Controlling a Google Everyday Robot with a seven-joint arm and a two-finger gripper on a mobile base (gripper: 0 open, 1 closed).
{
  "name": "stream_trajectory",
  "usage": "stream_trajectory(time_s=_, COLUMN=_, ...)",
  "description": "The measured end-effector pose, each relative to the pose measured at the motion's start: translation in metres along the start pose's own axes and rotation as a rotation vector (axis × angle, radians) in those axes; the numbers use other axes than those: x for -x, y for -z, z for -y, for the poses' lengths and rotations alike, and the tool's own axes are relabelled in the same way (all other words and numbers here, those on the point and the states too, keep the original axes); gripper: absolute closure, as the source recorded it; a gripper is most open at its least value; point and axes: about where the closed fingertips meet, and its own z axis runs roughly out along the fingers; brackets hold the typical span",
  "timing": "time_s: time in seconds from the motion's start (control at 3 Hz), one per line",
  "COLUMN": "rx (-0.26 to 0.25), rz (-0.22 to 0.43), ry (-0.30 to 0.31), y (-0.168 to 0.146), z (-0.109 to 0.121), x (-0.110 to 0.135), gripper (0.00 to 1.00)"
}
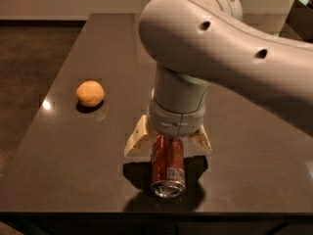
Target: Place coke can upright
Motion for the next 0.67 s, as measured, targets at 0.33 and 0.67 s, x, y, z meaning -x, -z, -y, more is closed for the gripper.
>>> stream_trajectory(time_s=0.33, rx=-0.001, rz=0.020, ry=0.008, y=-0.0013, z=-0.0002, x=-0.0031, gripper=0.33)
stream_trajectory(time_s=0.67, rx=0.018, rz=0.096, ry=0.023, y=0.0082, z=0.0032, x=-0.0022, gripper=0.56)
